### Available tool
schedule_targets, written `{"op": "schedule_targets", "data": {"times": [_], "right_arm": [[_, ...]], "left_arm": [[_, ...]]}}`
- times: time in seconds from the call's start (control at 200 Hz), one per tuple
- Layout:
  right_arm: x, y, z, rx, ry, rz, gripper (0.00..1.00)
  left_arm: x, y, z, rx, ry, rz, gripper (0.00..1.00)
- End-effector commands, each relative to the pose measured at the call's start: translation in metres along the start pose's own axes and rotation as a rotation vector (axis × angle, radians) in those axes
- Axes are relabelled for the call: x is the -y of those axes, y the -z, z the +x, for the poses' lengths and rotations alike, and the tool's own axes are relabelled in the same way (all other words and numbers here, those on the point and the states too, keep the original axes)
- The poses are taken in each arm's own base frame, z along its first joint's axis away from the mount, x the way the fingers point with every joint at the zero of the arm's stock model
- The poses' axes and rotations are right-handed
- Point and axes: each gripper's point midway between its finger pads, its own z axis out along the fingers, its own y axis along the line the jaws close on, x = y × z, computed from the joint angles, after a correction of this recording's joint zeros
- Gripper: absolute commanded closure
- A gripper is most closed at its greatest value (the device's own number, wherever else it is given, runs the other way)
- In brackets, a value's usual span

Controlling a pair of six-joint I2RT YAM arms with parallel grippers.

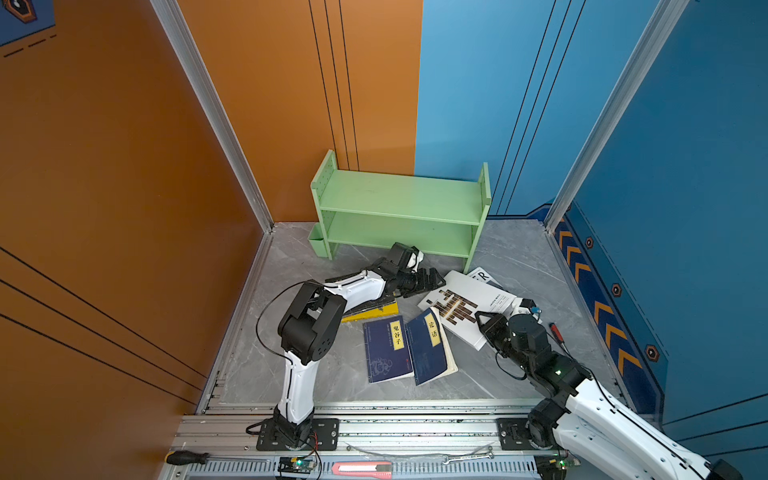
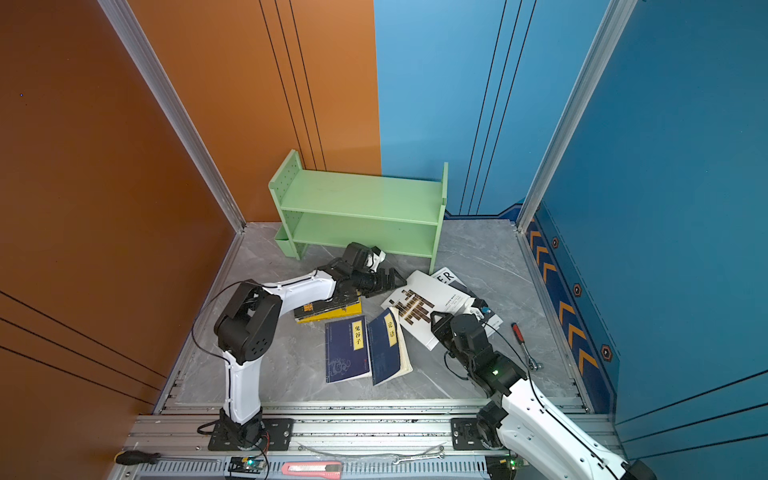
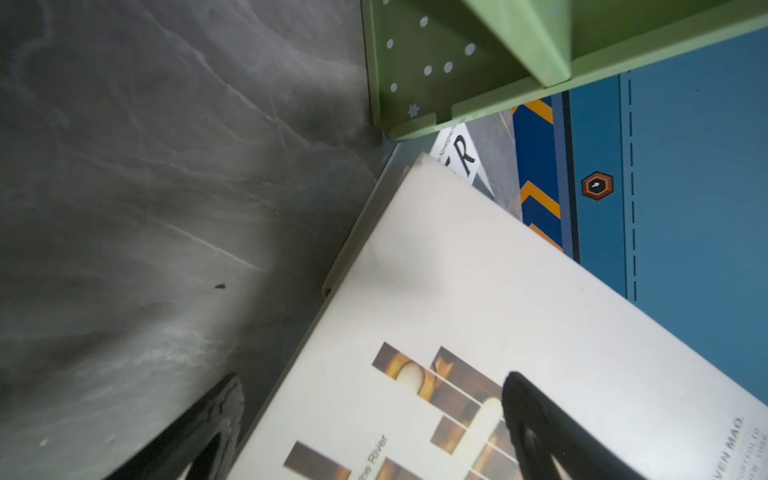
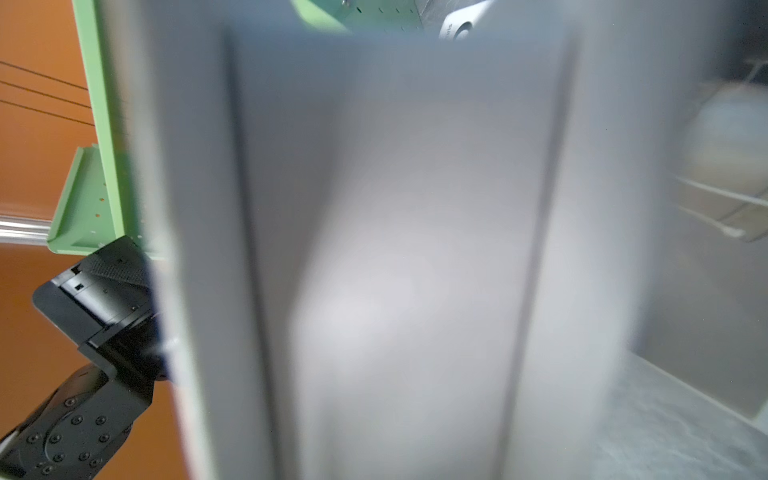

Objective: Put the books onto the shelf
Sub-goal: 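Lift the white book with both grippers up over the green shelf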

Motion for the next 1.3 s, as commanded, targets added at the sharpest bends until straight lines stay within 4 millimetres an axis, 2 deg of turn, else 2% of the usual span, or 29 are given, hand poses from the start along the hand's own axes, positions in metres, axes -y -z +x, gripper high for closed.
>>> {"op": "schedule_targets", "data": {"times": [0.0, 0.07, 0.195, 0.315, 0.396, 0.451, 0.541, 0.636, 0.726, 0.801, 0.931, 1.016, 1.152, 1.292], "right_arm": [[-0.016, 0.023, -0.024, 0.07, -0.01, -0.001, 0.81], [-0.026, 0.033, -0.034, 0.078, -0.018, -0.009, 0.79], [-0.065, 0.067, -0.062, 0.119, 0.039, -0.028, 0.79], [-0.121, 0.117, -0.097, 0.182, 0.165, -0.059, 0.79], [-0.158, 0.144, -0.111, 0.197, 0.238, -0.119, 0.79], [-0.184, 0.159, -0.116, 0.193, 0.271, -0.182, 0.8], [-0.224, 0.17, -0.121, 0.171, 0.311, -0.272, 0.8], [-0.267, 0.163, -0.119, 0.135, 0.353, -0.384, 0.79], [-0.307, 0.138, -0.115, 0.095, 0.385, -0.495, 0.79], [-0.331, 0.119, -0.112, 0.057, 0.402, -0.557, 0.79], [-0.352, 0.093, -0.115, 0.017, 0.375, -0.614, 0.79], [-0.361, 0.086, -0.119, 0.009, 0.353, -0.665, 0.79], [-0.37, 0.075, -0.117, -0.016, 0.338, -0.717, 0.79], [-0.382, 0.066, -0.11, -0.077, 0.295, -0.809, 0.79]], "left_arm": [[0.024, 0.04, -0.018, 0.061, -0.036, 0.023, 0.02], [0.03, 0.058, -0.024, 0.074, -0.023, 0.045, 0.02], [0.048, 0.099, -0.034, 0.108, -0.042, 0.095, 0.02], [0.061, 0.142, -0.039, 0.126, -0.067, 0.116, 0.02], [0.068, 0.17, -0.049, 0.164, -0.068, 0.15, 0.02], [0.075, 0.188, -0.059, 0.193, -0.058, 0.191, 0.02], [0.088, 0.216, -0.08, 0.257, -0.039, 0.273, 0.02], [0.109, 0.242, -0.099, 0.326, -0.023, 0.38, 0.02], [0.13, 0.26, -0.112, 0.37, -0.028, 0.488, 0.02], [0.14, 0.27, -0.119, 0.4, -0.013, 0.558, 0.02], [0.159, 0.296, -0.132, 0.474, 0.004, 0.712, 0.02], [0.16, 0.31, -0.136, 0.533, 0.01, 0.743, 0.02], [0.155, 0.317, -0.139, 0.568, 0.012, 0.726, 0.02], [0.147, 0.315, -0.144, 0.573, 0.041, 0.716, 0.02]]}}
